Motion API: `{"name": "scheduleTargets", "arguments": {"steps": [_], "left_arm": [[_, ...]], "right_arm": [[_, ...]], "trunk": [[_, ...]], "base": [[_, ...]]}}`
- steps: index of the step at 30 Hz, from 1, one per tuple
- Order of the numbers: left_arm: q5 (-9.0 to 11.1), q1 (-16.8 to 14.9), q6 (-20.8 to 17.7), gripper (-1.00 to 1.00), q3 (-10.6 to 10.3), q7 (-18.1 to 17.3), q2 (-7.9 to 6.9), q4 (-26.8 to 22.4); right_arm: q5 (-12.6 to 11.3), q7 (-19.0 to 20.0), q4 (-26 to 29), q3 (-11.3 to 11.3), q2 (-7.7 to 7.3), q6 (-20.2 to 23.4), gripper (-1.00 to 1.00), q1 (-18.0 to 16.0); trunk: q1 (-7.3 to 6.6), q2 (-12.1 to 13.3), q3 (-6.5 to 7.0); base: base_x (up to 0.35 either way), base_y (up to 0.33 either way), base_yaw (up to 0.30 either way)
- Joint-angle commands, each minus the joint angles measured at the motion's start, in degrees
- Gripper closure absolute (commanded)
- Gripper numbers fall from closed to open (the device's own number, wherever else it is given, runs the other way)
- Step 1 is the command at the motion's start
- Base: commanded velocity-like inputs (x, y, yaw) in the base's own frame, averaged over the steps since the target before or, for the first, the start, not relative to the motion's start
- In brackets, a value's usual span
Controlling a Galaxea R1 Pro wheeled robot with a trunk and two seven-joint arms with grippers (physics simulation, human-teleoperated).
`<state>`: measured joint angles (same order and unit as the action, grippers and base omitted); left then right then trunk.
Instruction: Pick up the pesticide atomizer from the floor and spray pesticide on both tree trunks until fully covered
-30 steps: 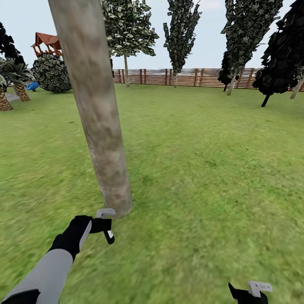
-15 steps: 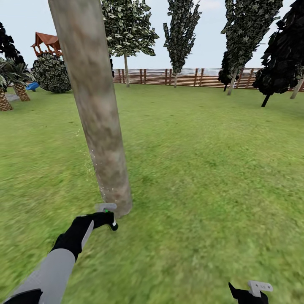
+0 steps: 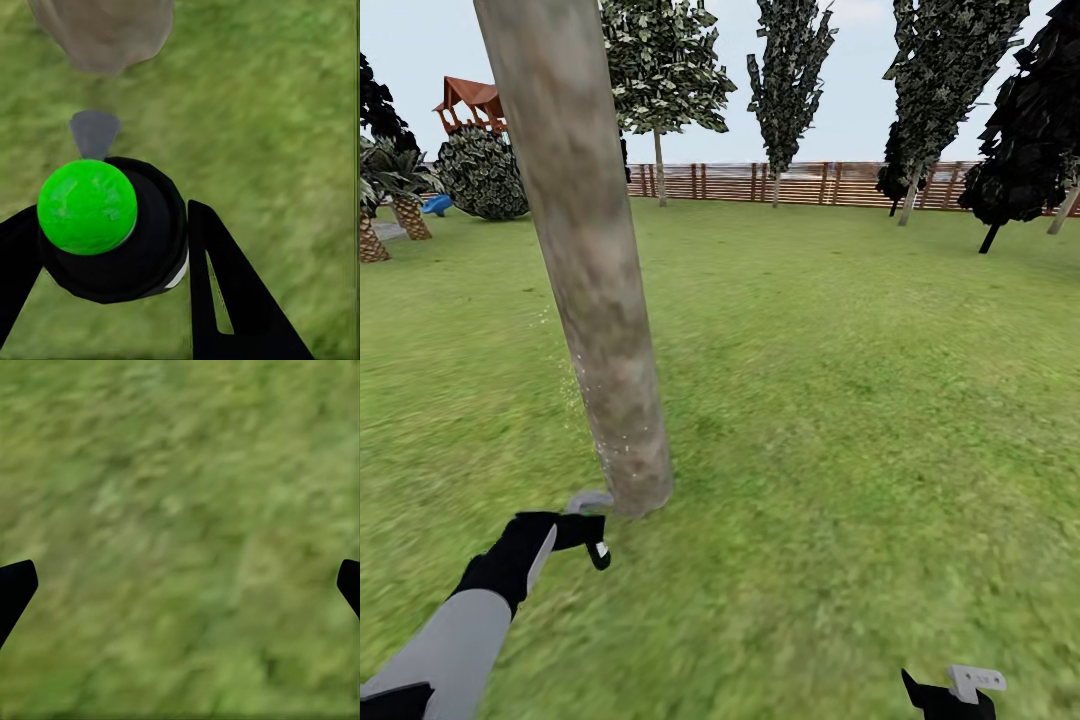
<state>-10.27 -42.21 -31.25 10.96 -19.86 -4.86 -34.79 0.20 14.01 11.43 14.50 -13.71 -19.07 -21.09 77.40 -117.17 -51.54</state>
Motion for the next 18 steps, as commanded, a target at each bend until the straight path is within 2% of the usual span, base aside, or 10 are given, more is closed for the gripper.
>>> {"name": "scheduleTargets", "arguments": {"steps": [1,4,5,8,9,10,12,14,15,18], "left_arm": [[-0.05,-0.16,-0.1,1.0,-0.55,0.02,0.19,-0.05],[0.09,-1.68,-0.86,1.0,-3.78,0.12,1.3,-2.34],[0.08,-4.02,-3.19,1.0,-4.4,0.15,2.01,-3.18],[0.03,-8.48,-9.41,1.0,-4.79,0.12,2.42,-3.6],[-0.02,-11.01,-11.41,1.0,-4.86,0.12,2.04,-3.33],[-0.03,-12.2,-11.95,1.0,-4.91,0.1,1.74,-3.15],[-0.08,-13.6,-12.39,1.0,-4.9,0.09,1.08,-2.99],[0.02,-14.7,-12.62,1.0,-4.83,0.03,-0.52,-2.93],[0.05,-15.09,-12.78,1.0,-4.82,0.01,-0.85,-2.92],[0.12,-16.29,-17.48,1.0,-4.91,-0.05,-0.66,-3.3]], "right_arm": [[0.01,0.01,0.0,0.0,0.0,0.0,-1.0,0.0],[-0.01,0.03,0.0,0.0,0.0,0.0,-1.0,0.0],[-0.02,0.0,0.0,0.0,0.0,0.0,-1.0,0.0],[-0.02,0.02,0.0,0.0,0.0,0.0,-1.0,0.0],[-0.02,0.03,0.0,0.0,0.0,0.0,-1.0,0.0],[-0.02,0.04,0.0,0.0,0.0,0.0,-1.0,0.0],[-0.02,0.05,0.0,0.0,0.0,0.0,-1.0,0.0],[-0.02,0.02,0.0,0.0,0.0,0.0,-1.0,0.0],[-0.01,0.02,0.0,0.0,0.0,0.0,-1.0,0.0],[0.0,0.01,0.0,0.0,0.0,0.0,-1.0,0.0]], "trunk": [[0.0,0.0,0.0],[0.0,0.0,0.0],[0.0,0.0,0.0],[0.0,0.0,0.0],[0.0,0.0,0.0],[0.0,0.0,0.0],[0.0,0.0,0.0],[0.0,0.0,0.0],[0.0,0.0,0.0],[0.0,0.0,0.0]], "base": [[0.0,0.0,0.0],[0.0,0.0,0.0],[0.0,0.0,0.0],[0.0,0.0,0.0],[0.0,0.0,0.0],[0.0,0.0,0.0],[0.0,0.0,0.0],[0.0,0.0,0.0],[0.0,0.0,0.0],[0.0,0.0,0.0]]}}
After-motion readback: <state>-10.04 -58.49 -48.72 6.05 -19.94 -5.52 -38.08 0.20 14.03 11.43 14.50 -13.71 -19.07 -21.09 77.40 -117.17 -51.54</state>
